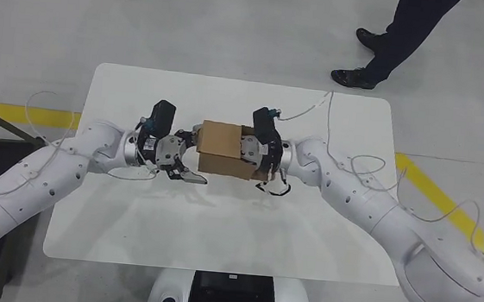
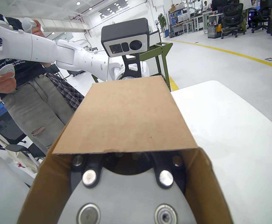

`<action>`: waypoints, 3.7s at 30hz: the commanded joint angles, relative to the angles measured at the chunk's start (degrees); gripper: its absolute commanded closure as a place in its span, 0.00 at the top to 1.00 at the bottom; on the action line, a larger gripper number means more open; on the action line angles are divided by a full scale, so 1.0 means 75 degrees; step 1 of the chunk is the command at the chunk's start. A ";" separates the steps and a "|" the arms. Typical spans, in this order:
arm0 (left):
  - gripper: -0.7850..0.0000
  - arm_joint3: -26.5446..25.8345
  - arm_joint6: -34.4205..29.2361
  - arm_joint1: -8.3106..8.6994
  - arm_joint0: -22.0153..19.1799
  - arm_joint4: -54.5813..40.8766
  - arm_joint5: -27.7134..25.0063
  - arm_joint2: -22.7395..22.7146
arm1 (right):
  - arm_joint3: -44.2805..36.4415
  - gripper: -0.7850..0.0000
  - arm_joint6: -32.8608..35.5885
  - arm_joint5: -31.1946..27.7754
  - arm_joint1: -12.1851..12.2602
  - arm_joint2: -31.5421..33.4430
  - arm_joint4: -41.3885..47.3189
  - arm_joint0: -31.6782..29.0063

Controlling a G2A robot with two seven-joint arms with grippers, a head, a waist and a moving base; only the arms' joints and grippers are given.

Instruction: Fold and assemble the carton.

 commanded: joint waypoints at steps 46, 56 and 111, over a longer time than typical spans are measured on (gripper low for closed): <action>1.00 0.0289 -0.0146 0.0019 0.1236 -0.0520 0.0894 -0.1861 | -0.0172 0.00 -0.0459 0.0000 0.0067 -0.0410 -0.0162 0.0113; 1.00 0.0277 -0.0625 -0.0194 0.1311 -0.0637 0.0712 -0.2095 | -0.0165 0.00 -0.0251 0.0000 -0.0012 -0.0410 -0.0061 0.0197; 1.00 0.0004 -0.1483 -0.0464 0.2923 -0.0385 0.0000 -0.4268 | -0.0190 0.00 -0.0308 0.0000 -0.0029 -0.0410 0.0451 0.0230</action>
